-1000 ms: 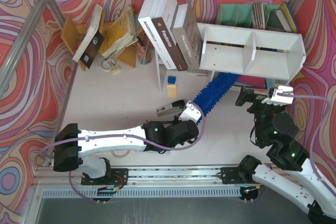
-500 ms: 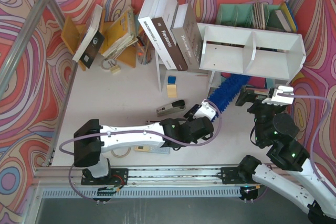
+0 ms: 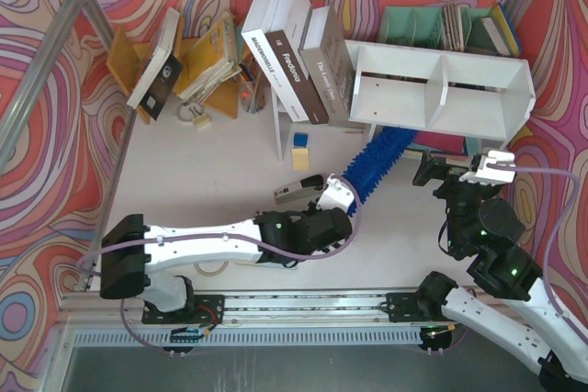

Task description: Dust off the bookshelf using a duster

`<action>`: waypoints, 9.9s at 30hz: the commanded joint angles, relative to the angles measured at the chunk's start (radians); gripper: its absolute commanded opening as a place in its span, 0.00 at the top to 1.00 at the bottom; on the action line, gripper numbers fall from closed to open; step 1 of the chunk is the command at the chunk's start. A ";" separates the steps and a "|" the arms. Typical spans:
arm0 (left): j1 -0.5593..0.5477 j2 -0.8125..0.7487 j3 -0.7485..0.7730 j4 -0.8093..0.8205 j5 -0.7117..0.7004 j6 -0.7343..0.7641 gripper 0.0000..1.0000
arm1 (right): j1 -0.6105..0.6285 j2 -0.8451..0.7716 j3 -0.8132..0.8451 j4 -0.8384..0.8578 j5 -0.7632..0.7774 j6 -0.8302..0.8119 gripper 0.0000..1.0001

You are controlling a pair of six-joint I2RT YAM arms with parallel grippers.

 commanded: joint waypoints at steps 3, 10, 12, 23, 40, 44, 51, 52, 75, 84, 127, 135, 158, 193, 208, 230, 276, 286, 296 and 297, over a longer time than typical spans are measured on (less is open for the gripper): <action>0.003 -0.111 -0.077 0.040 -0.078 -0.099 1.00 | -0.002 -0.006 -0.002 0.012 0.008 0.002 0.01; 0.003 -0.001 0.029 0.089 0.005 -0.027 1.00 | -0.001 -0.009 -0.005 0.013 0.016 0.001 0.01; 0.003 0.058 0.091 0.083 0.020 0.000 1.00 | -0.003 -0.006 -0.006 0.013 0.016 0.001 0.01; 0.002 0.080 0.135 0.040 -0.004 -0.012 1.00 | -0.003 -0.003 -0.008 0.011 0.018 0.000 0.01; 0.002 -0.030 0.043 0.008 -0.074 -0.137 1.00 | -0.003 -0.003 -0.006 0.006 0.012 0.006 0.01; 0.003 0.098 0.175 0.026 -0.015 -0.043 1.00 | -0.002 -0.001 -0.006 0.007 0.015 0.006 0.01; -0.005 0.273 0.397 -0.018 0.126 0.052 1.00 | -0.002 -0.001 -0.008 0.006 0.019 0.002 0.01; -0.008 0.288 0.420 -0.025 0.139 0.063 1.00 | -0.002 -0.002 -0.008 0.006 0.021 0.003 0.01; 0.024 0.233 0.349 0.022 0.148 0.073 1.00 | -0.002 -0.001 -0.008 0.006 0.021 0.005 0.01; 0.004 0.439 0.602 -0.074 0.254 0.141 1.00 | -0.001 -0.001 -0.010 0.007 0.022 0.003 0.01; -0.014 0.300 0.284 -0.088 0.265 0.105 1.00 | -0.002 -0.010 -0.011 0.004 0.018 0.004 0.01; -0.034 0.239 0.294 -0.088 0.211 0.130 1.00 | -0.003 -0.010 -0.010 0.001 0.019 0.008 0.01; -0.067 0.269 0.264 -0.118 0.202 0.127 1.00 | -0.002 -0.008 -0.012 0.003 0.018 0.006 0.01; 0.004 -0.067 -0.021 0.030 -0.131 -0.117 1.00 | -0.003 -0.008 -0.012 0.003 0.014 0.006 0.01; 0.036 0.081 0.087 0.006 -0.026 -0.170 1.00 | -0.003 -0.013 -0.011 0.000 0.016 0.010 0.01; 0.072 0.027 0.157 0.047 -0.104 -0.185 1.00 | -0.002 -0.017 -0.012 -0.002 0.015 0.010 0.01; 0.101 0.256 0.311 -0.122 0.043 -0.396 1.00 | -0.002 -0.014 -0.015 0.006 0.013 0.006 0.01; 0.101 0.266 0.336 -0.149 0.050 -0.391 1.00 | -0.003 -0.013 -0.015 0.006 0.014 0.004 0.01; 0.007 0.137 0.295 -0.052 -0.185 -0.233 1.00 | -0.002 -0.012 -0.014 0.004 0.013 0.004 0.01; 0.006 0.132 0.284 -0.044 -0.184 -0.231 1.00 | -0.002 -0.013 -0.015 0.005 0.013 0.004 0.01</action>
